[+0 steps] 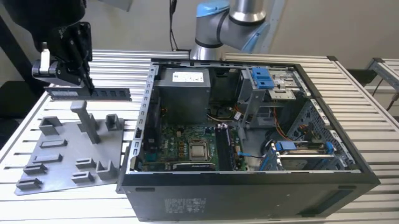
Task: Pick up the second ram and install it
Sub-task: 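Pick up the second ram and move it above second insertion slot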
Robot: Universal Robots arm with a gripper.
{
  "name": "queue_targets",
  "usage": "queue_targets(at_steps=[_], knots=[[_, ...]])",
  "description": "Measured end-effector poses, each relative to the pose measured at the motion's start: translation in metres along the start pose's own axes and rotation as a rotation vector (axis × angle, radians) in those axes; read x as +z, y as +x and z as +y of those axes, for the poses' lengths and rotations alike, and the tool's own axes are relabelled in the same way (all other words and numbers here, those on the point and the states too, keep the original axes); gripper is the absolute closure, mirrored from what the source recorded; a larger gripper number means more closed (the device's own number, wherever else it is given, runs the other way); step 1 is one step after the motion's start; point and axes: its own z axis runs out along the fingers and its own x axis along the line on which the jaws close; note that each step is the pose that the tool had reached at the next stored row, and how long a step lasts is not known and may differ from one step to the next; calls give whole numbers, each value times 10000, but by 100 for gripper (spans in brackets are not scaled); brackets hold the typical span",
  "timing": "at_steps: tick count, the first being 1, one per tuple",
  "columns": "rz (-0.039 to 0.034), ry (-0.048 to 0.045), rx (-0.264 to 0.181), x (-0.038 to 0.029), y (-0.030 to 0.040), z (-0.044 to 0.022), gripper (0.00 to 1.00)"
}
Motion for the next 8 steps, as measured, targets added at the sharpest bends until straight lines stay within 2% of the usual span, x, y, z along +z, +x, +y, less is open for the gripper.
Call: queue_targets(at_steps=[8], knots=[[1, 0, 1, -2, -20, -191, 86]])
